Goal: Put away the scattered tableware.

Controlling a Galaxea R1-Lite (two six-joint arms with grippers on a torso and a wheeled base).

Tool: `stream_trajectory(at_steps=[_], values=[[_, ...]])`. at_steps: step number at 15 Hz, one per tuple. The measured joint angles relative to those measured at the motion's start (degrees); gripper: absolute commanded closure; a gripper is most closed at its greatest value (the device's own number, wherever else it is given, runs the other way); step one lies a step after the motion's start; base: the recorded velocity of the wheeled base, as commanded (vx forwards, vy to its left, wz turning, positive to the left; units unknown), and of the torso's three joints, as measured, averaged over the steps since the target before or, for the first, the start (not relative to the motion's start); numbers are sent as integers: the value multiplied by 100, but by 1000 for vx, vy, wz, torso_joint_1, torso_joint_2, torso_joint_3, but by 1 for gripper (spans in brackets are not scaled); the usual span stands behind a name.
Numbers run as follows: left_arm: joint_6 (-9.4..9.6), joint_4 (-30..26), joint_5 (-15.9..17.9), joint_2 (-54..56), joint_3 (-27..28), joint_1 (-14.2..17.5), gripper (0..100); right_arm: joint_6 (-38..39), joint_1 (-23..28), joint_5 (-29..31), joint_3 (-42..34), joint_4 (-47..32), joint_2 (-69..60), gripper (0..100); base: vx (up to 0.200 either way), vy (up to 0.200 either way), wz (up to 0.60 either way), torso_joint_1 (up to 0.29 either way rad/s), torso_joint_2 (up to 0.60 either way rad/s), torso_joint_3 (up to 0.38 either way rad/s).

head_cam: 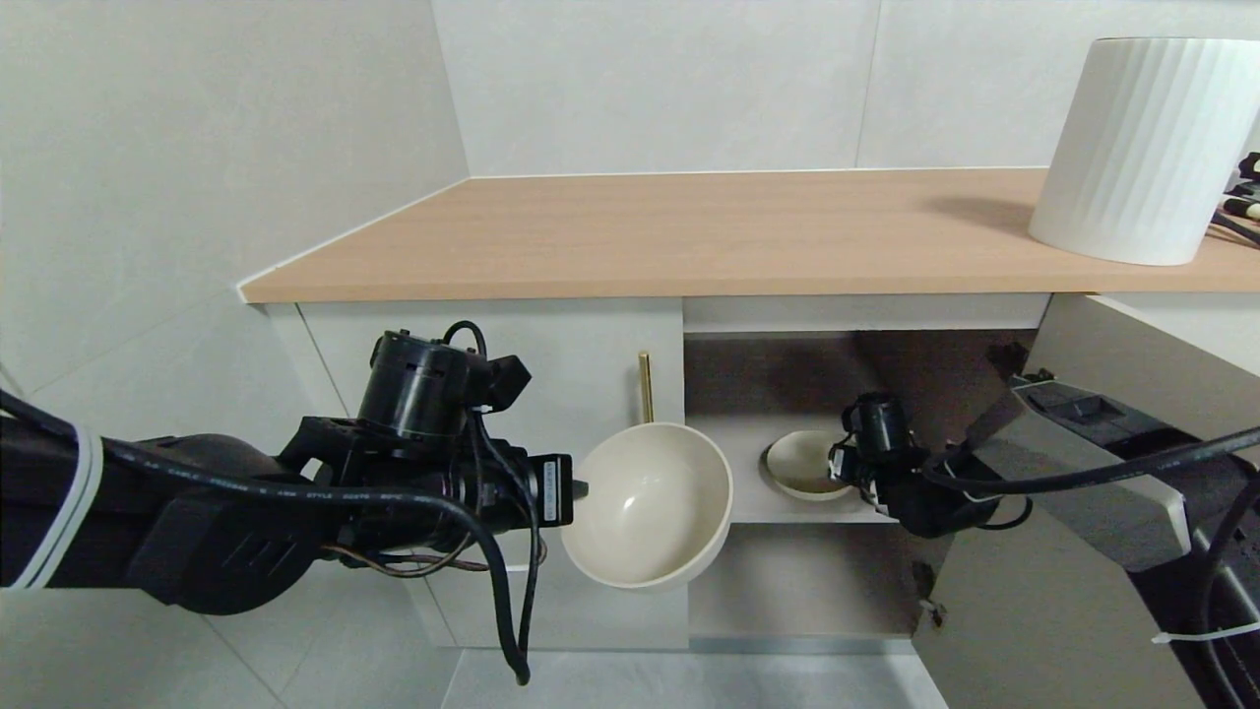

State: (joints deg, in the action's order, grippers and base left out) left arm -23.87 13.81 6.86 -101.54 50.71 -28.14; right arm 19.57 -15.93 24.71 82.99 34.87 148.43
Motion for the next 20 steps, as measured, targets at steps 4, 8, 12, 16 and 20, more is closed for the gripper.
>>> stream_trajectory(at_steps=[4,8,12,16,20], values=[[0,6,0,-41,0,0,100,-2,15,2,132,-16,99,0,0,0,0,0,0,0],[-2,12,0,-69,0,0,100,51,26,6,162,28,107,0,0,0,0,0,0,0],[0,24,-165,-188,28,-74,100,213,0,-126,-463,-11,-447,0,0,0,0,0,0,0],[4,28,-446,-563,207,-352,100,235,-319,-870,-1588,-464,-1776,0,0,0,0,0,0,0],[17,24,-861,-1031,254,-695,100,240,-842,-1574,-2078,-2018,-3446,0,0,0,0,0,0,0]])
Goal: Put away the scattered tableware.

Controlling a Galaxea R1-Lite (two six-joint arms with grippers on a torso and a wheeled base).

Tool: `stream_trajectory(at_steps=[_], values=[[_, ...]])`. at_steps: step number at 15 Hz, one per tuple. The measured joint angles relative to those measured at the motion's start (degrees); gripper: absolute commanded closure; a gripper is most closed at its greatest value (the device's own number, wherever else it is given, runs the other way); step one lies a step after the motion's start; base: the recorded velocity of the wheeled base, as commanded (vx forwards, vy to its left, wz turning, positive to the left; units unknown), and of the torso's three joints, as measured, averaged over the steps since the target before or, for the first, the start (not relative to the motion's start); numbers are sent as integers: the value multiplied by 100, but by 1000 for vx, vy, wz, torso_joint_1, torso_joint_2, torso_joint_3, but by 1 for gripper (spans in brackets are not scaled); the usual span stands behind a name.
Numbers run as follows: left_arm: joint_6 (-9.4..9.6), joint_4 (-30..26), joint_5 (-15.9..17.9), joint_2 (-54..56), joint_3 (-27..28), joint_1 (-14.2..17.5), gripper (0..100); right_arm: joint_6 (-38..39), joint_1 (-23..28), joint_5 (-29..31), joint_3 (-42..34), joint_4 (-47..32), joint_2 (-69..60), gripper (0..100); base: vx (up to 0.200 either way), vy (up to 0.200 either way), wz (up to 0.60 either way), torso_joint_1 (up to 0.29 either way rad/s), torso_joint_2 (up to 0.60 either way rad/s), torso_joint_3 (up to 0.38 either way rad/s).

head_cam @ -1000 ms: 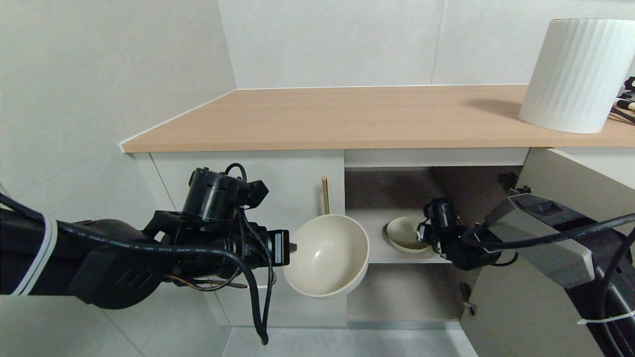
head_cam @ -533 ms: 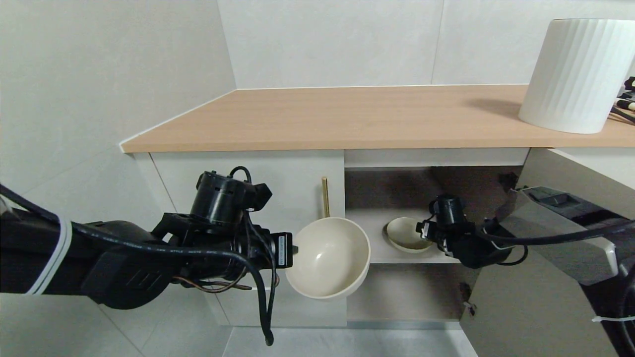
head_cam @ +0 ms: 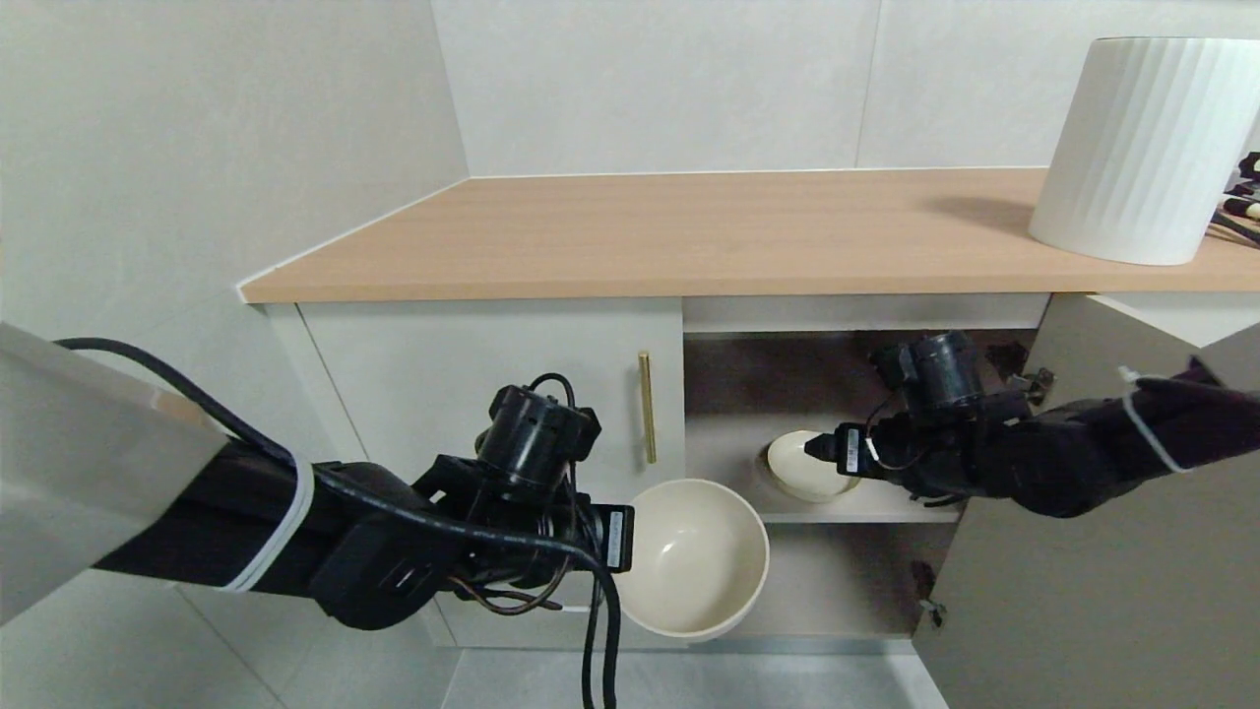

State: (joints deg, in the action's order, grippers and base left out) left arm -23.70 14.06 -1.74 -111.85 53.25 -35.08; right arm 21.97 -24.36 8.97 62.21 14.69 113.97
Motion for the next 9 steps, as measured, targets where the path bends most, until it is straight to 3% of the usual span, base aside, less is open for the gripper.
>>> stream_trajectory(at_steps=[2,4,9], values=[[6,-2,-145,-182,0,-146,100,-10,-430,-411,-89,-1154,-855,0,0,0,0,0,0,0],[9,0,-200,-284,-2,-245,100,-98,-965,-613,-179,-1830,-1447,0,0,0,0,0,0,0],[9,1,-246,-347,-11,-322,100,-177,-1566,-444,-265,-1966,-1417,0,0,0,0,0,0,0]])
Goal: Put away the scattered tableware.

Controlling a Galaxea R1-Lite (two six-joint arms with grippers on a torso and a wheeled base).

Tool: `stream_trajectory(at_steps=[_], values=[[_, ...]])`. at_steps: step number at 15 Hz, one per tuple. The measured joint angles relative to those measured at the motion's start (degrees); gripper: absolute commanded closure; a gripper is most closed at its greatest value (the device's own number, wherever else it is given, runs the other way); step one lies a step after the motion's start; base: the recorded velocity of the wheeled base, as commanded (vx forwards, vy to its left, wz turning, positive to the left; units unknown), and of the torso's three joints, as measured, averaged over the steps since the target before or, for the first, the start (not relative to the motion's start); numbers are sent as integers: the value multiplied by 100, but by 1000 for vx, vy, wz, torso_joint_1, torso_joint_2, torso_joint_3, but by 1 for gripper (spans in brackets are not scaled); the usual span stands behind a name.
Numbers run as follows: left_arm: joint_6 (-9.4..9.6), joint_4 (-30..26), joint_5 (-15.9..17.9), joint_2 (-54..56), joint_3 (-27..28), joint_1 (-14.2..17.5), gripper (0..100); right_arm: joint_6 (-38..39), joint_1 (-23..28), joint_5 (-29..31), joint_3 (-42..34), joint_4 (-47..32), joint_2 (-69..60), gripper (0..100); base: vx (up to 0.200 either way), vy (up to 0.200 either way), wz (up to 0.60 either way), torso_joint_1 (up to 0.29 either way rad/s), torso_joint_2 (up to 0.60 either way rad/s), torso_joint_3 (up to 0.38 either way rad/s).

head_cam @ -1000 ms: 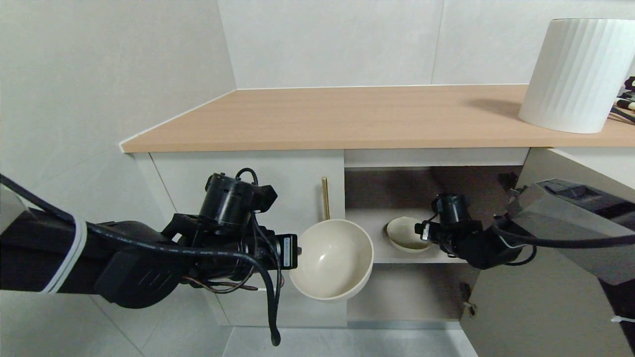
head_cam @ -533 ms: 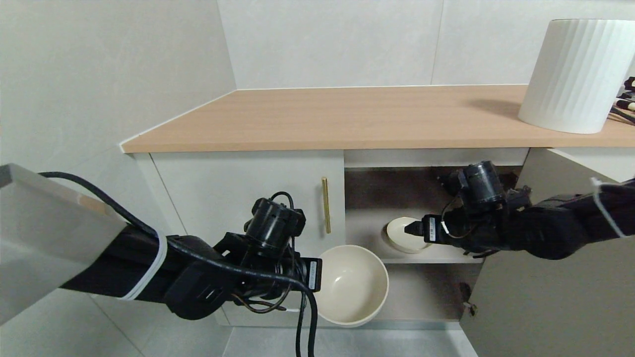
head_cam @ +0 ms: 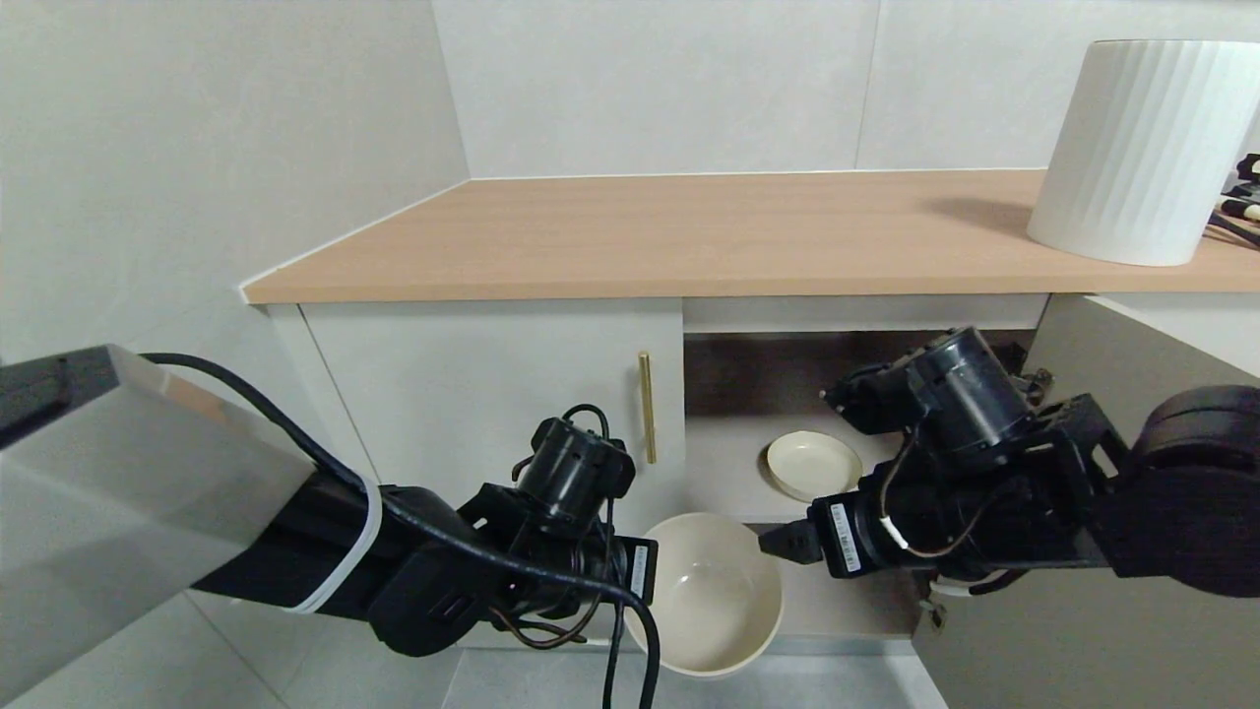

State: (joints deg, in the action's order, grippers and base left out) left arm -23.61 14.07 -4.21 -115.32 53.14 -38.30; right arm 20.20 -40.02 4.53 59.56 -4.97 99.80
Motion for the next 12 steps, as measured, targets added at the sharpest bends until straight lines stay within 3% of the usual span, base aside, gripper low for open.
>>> stream_trajectory(at_steps=[4,10,11,12], values=[[-4,0,-44,24,-6,-50,100,40,-132,361,66,107,695,0,0,0,0,0,0,0],[-9,-1,-123,28,-13,-119,100,60,-156,394,94,235,1124,0,0,0,0,0,0,0],[-9,-1,-162,28,-13,-127,100,62,-151,397,94,240,1147,100,0,0,0,0,0,0],[-9,-1,-195,28,-16,-130,100,62,-151,397,99,244,1169,100,0,0,0,0,0,0]])
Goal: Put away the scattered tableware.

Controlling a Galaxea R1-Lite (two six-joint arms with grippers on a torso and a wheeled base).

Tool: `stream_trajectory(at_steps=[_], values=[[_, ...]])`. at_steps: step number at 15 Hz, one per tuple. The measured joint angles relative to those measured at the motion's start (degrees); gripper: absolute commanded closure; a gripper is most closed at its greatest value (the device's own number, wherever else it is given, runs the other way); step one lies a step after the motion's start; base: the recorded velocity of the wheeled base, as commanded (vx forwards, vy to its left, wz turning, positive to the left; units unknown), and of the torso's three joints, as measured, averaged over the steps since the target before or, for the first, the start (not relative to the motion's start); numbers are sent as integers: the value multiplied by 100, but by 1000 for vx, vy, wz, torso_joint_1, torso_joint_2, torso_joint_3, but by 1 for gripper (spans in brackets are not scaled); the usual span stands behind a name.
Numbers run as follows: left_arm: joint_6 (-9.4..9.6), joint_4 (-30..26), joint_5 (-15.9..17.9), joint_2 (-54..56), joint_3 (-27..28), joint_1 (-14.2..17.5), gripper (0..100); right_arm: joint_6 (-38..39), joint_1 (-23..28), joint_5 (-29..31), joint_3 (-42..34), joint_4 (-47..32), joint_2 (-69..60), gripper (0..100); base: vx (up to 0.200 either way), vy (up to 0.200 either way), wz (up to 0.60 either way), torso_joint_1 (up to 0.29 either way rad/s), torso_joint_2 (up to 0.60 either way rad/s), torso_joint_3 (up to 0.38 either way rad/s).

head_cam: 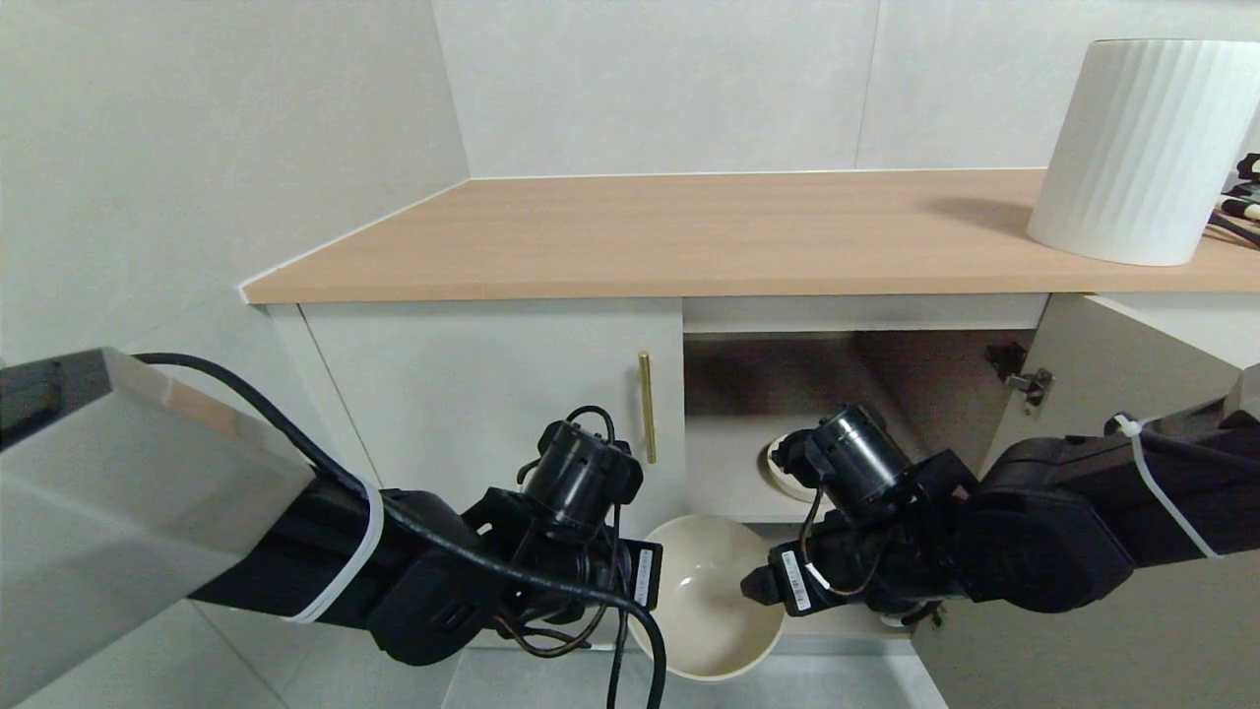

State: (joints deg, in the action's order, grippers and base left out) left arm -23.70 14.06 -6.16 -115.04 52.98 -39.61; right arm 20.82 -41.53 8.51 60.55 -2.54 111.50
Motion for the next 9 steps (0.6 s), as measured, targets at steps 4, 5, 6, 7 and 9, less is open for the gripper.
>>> stream_trajectory(at_steps=[4,5,6,7,9], values=[[0,12,-13,0,0,-16,100,2,-5,-6,22,77,41,100,0,0,0,0,0,0],[-2,11,-11,0,2,-16,100,4,-11,-4,15,71,41,100,0,0,0,0,0,0],[-2,17,-11,2,5,-16,100,6,0,-4,15,82,41,100,0,0,0,0,0,0],[-2,12,-9,2,7,-16,100,6,-5,-2,4,68,44,100,0,0,0,0,0,0],[-2,11,-16,2,11,-11,100,4,-2,-2,2,71,44,100,0,0,0,0,0,0]])
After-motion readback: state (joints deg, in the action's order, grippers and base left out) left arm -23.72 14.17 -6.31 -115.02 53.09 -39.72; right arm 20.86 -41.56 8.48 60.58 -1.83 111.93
